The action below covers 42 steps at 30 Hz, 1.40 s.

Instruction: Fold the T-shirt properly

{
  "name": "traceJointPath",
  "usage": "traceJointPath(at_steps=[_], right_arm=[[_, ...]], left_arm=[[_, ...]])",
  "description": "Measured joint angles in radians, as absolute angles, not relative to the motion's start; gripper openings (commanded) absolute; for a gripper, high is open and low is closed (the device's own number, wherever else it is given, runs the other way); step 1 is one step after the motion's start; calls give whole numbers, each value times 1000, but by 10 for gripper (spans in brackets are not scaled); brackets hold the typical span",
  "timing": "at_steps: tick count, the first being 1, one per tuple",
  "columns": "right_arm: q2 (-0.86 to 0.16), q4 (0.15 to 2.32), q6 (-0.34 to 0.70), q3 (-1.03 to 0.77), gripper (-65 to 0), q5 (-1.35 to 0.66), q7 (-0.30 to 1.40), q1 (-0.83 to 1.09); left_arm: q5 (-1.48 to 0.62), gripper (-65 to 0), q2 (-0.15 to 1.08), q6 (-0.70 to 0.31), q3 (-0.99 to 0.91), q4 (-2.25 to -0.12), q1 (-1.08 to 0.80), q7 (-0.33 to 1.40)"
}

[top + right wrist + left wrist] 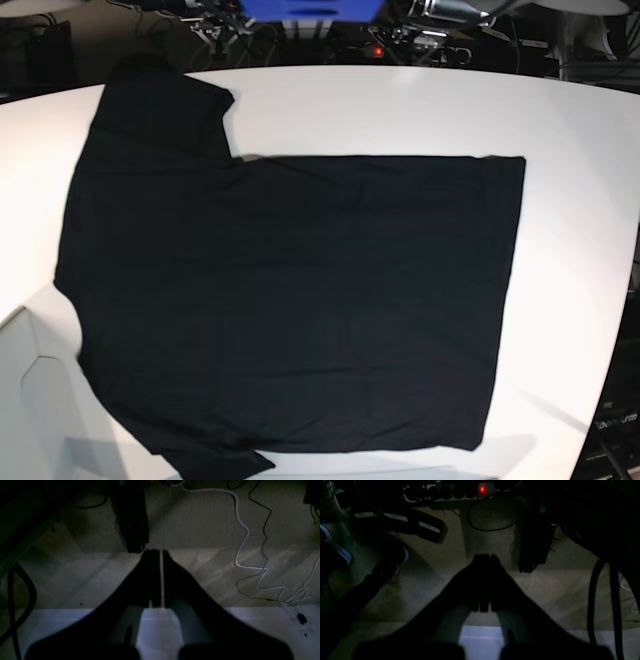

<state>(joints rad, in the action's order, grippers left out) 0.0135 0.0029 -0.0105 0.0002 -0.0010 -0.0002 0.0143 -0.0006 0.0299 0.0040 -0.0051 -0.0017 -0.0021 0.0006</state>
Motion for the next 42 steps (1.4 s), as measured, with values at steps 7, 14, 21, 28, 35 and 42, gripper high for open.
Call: traceJointPath(at_steps=[7,14,21,28,35,42], right_arm=[[14,3,-10,0,-650,-1,0,15],[14,3,-10,2,-650,-1,1,15],[13,3,-10,4,-650,-1,1,17],[13,4,-10,4,-650,-1,0,22],[11,4,-10,7,-650,-1,0,33],[11,5,-10,7,-650,-1,0,31]], left_arm=[[-1,-650,25,3,-5,-2,-5,4],[0,-650,25,3,-4,-4,-28,4],[0,-650,25,3,-4,-4,-33,4],[0,-650,25,2,-4,-4,-36,5],[-1,-650,33,0,-5,-4,-47,5],[-1,-650,30,0,-5,-4,-47,4]])
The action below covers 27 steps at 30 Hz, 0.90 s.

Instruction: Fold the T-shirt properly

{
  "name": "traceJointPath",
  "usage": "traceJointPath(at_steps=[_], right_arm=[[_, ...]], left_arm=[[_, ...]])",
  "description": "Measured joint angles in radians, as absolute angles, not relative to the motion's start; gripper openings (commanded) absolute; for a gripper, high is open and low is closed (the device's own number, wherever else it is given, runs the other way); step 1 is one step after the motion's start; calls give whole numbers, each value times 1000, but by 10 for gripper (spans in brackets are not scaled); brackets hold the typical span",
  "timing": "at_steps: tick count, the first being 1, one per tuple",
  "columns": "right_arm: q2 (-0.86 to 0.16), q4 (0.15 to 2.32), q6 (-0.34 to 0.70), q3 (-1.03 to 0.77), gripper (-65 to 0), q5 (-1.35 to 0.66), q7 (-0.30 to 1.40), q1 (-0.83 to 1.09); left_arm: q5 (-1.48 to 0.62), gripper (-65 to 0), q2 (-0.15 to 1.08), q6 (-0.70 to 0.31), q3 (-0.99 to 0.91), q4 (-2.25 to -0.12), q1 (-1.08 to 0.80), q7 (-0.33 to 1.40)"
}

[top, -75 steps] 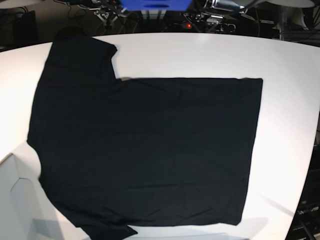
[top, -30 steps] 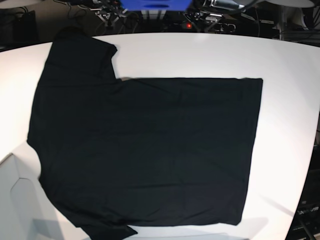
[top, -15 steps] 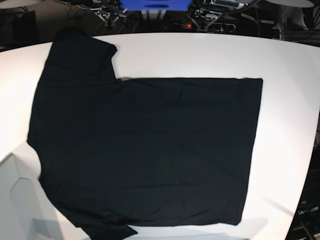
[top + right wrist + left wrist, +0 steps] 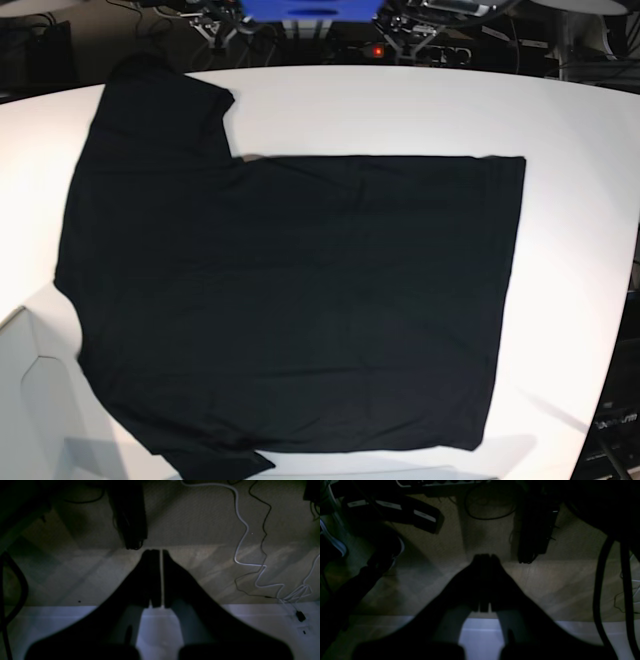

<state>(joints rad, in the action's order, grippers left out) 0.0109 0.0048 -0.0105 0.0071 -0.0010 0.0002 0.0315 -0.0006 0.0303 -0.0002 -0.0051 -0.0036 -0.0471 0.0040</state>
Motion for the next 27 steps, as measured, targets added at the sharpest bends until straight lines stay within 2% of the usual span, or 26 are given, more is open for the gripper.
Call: traceJointPath(at_steps=[5,17,27], right_arm=[[10,102,-10,7,-650,-1,-3,105],[13,727,0,7,-650,-1,12,543],[-20,1306,4,1,-650,-2,28,910]], left_arm=[[-1,-650,36,-1,-5,-89,-122,1],[-4,-650,128,-1,-6,-770,-565,13],[-313,-650,311,8,-5,-1253,-868,30]])
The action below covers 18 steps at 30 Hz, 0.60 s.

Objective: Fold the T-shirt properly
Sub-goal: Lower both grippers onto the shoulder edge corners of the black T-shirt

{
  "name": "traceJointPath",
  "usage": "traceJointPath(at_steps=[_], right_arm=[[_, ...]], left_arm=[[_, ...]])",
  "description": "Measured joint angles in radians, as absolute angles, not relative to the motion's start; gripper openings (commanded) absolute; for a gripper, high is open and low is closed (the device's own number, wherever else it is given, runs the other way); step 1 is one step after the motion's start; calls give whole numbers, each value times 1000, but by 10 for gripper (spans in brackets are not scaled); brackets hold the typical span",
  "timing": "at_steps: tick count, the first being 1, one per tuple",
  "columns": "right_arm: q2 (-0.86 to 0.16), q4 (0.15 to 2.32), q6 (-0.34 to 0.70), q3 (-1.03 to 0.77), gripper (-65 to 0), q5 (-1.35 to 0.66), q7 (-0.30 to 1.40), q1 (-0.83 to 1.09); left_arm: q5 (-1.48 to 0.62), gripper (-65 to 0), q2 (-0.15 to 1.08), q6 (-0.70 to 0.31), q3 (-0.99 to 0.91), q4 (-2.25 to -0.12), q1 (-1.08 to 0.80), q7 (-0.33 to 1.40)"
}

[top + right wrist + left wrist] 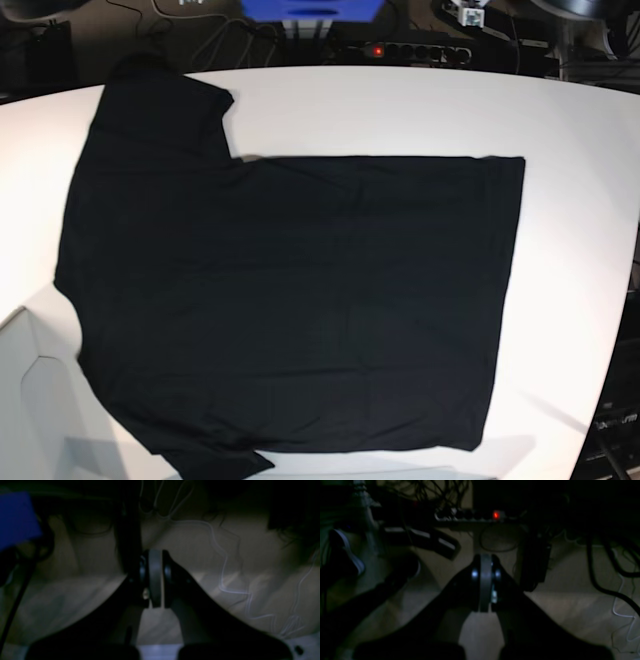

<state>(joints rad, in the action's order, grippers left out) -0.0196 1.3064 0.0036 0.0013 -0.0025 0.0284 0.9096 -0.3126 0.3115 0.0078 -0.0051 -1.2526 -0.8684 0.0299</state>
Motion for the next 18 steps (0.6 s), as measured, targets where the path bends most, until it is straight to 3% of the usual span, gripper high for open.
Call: traceJointPath(at_steps=[4,18], right_arm=[[-31,1514,3,-3,-650,0,23,1016],[-55,2007,4,-53,-650,-5,31,1234]], left_arm=[[-376,-650,369,-2,-19,-1444,-965,11],[-405,-649,360,0,-299,-1889,-1188,29]])
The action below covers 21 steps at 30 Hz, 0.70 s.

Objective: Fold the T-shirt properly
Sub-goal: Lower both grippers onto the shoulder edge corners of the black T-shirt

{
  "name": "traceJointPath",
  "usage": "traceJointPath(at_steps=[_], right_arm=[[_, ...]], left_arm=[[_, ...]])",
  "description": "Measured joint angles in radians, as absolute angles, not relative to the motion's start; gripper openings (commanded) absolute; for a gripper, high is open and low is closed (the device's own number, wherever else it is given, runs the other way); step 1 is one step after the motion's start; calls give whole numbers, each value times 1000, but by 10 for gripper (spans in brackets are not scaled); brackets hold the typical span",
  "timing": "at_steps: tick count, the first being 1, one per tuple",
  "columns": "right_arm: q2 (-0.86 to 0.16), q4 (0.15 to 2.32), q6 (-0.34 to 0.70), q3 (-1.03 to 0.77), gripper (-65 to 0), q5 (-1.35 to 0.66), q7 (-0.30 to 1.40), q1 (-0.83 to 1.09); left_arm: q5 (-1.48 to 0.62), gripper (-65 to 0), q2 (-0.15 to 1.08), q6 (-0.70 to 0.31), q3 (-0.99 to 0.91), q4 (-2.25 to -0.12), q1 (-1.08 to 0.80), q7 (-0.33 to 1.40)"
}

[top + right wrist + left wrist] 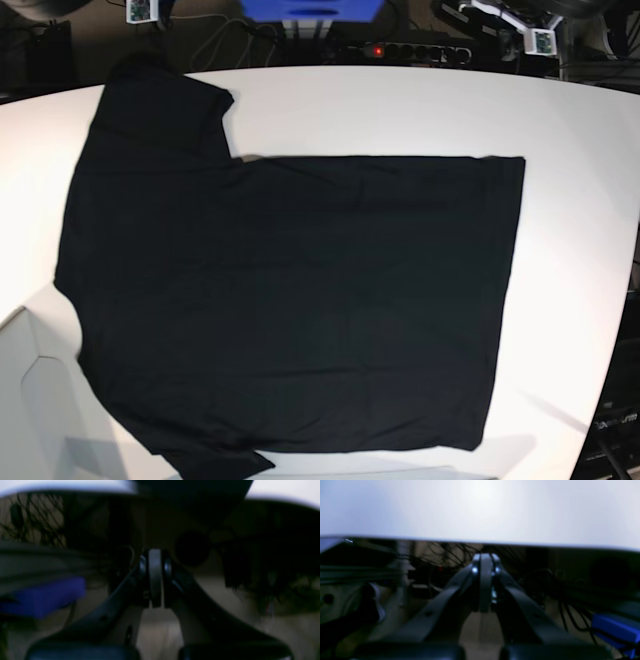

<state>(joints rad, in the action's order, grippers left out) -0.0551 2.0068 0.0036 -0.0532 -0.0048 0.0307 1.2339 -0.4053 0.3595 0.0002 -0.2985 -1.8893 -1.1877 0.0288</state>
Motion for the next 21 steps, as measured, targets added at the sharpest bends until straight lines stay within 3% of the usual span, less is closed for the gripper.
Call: traceJointPath(at_steps=[2,4,9,12,21], right_arm=[[-54,2038,4,-49,-643,-5,12,1237],[-55,2032,4,-49,-596,-5,26,1216],[-52,2034,4,-43,-456,-5,22,1128],[-49,2033,4,-38,-394,-5,-13,1087],[-55,2031,4,-44,-360,-5,-37,986]], left_arm=[[-405,-645,323,-4,-342,-1945,-1193,28],[-406,-604,295,-10,-396,-1980,-1182,26],[-409,-376,242,-6,-463,-1990,-1074,38],[-410,-273,248,-14,-461,-1992,-998,25],[-410,-252,246,-7,-458,-1913,-805,33]])
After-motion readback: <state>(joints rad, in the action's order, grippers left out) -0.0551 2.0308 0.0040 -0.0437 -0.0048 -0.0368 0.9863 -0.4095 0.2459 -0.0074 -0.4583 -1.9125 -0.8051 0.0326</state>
